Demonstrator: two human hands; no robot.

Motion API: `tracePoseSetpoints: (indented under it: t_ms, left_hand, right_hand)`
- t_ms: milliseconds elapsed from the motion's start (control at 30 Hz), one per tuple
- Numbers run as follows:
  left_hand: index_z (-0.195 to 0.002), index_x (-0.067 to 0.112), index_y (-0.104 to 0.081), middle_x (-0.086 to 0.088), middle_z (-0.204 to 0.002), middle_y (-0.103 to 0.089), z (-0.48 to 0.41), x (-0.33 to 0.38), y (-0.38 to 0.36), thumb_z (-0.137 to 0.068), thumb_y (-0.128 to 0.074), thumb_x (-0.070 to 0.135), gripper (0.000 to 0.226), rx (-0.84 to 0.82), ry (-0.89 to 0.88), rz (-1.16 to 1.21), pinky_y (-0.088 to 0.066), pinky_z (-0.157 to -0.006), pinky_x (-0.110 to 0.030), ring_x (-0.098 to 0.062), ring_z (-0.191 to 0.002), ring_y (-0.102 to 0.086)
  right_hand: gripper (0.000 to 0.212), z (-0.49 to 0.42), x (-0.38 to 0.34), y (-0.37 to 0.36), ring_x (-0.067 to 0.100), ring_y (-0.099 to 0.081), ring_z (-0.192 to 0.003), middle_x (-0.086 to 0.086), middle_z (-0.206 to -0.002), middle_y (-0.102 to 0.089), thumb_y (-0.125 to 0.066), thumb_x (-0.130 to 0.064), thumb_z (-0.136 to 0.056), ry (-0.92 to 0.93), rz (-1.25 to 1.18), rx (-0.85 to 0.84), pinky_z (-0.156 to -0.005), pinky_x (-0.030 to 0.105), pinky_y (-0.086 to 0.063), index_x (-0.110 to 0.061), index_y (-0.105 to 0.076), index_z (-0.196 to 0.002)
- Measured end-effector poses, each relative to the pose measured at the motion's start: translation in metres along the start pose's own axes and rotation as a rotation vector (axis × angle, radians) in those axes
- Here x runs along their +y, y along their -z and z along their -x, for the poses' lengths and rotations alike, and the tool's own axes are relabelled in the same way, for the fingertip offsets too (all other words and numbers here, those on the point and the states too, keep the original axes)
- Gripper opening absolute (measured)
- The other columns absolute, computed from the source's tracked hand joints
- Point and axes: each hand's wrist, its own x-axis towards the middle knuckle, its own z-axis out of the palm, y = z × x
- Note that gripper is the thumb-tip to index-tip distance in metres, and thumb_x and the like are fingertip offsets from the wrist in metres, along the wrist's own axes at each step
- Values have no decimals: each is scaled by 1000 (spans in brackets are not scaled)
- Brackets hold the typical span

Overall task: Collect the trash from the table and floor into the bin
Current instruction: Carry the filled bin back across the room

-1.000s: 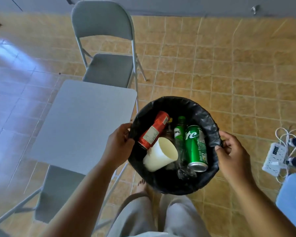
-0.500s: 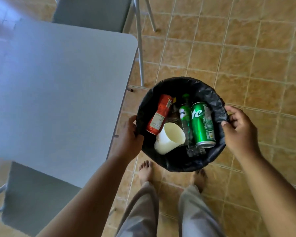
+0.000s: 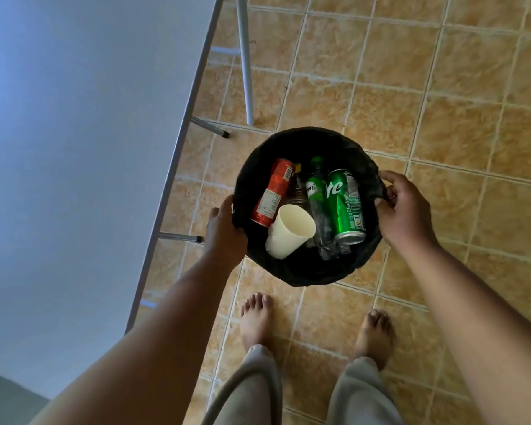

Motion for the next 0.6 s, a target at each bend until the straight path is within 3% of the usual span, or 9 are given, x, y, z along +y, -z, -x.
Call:
tracePoseSetpoints:
  t_ms: [200,300,433,600]
  left_hand:
    - [-145,26,-36,-11,-122,-47,-14,-19,-5,-82,-51,-4,72,13,46,26,-48,-75,-32,-32,-106,-55]
    - [-147,26,-33,-10,-124,-45,-19,-23,-5,-83,-52,-3,73,9,46,37,-44,-64,-22,-30,-108,-54]
    - [-146,24,-34,-10,-126,-44,-18,-24,-6,-85,-54,1,68,14,40,31,-50,-74,-32,-30,-109,-53]
    - [-144,22,-36,-10,-131,-42,-11,-22,-2,-87,-55,6,62,-13,42,33,-52,-67,-29,-30,-106,-58]
  right_hand:
    - [46,-13,-2,-24,27,-57,-96,10,-111,-58,-54,-6,-90,33,28,-69,-77,26,-36,-24,-51,-133]
    - [47,-16,-5,-28,27,-56,-97,11,-111,-56,-53,-5,-91,37,26,-62,-78,26,-37,-24,-50,-134]
    - [48,-15,-7,-29,28,-56,-100,11,-115,-55,-52,-5,-91,42,53,-59,-79,26,-37,-23,-49,-136]
    - [53,-9,-11,-25,33,-54,-102,14,-119,-51,-52,-5,-91,57,131,-71,-81,29,-38,-23,-45,-140]
